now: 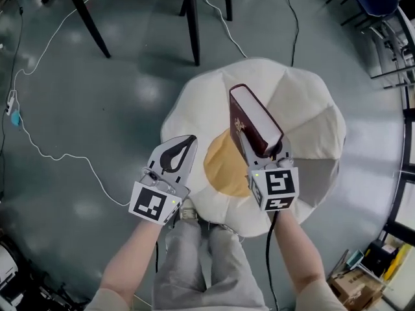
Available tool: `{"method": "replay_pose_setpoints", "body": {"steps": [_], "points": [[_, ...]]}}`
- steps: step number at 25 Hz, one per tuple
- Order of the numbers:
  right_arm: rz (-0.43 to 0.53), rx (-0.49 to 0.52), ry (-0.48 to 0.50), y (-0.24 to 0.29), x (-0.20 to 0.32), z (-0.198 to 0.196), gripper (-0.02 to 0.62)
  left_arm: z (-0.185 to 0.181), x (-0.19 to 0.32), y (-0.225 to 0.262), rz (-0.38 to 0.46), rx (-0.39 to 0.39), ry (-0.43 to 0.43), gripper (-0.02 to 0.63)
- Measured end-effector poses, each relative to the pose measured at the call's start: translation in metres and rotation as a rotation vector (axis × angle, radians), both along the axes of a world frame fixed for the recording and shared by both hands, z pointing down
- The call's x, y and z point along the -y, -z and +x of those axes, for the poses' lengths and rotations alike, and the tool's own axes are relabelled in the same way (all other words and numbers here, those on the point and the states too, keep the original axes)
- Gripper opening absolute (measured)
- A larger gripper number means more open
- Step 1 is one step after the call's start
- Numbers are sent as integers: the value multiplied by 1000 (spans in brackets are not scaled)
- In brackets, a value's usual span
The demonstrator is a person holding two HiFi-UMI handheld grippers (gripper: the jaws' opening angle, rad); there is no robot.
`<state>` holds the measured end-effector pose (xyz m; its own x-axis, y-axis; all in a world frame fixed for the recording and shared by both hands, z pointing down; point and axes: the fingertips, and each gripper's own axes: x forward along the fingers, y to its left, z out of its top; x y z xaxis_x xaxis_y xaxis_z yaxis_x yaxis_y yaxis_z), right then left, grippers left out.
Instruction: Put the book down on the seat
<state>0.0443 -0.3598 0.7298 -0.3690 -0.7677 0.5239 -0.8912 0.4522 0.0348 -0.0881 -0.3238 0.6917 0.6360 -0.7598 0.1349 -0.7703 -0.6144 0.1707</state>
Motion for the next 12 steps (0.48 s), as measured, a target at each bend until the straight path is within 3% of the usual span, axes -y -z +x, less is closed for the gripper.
{"method": "replay_pose_setpoints", "body": {"steps": [4,9,12], "points": [[-14,-39,-14,-74,22,7,216,1,11,-72,-10,-5,-6,3],[-35,-70,17,-158,34,10,216,9,19,-163,-41,26,-22,3],[-49,-138,18,-202,39,11,216,13,23,-198,-30,68,-27,3]]}}
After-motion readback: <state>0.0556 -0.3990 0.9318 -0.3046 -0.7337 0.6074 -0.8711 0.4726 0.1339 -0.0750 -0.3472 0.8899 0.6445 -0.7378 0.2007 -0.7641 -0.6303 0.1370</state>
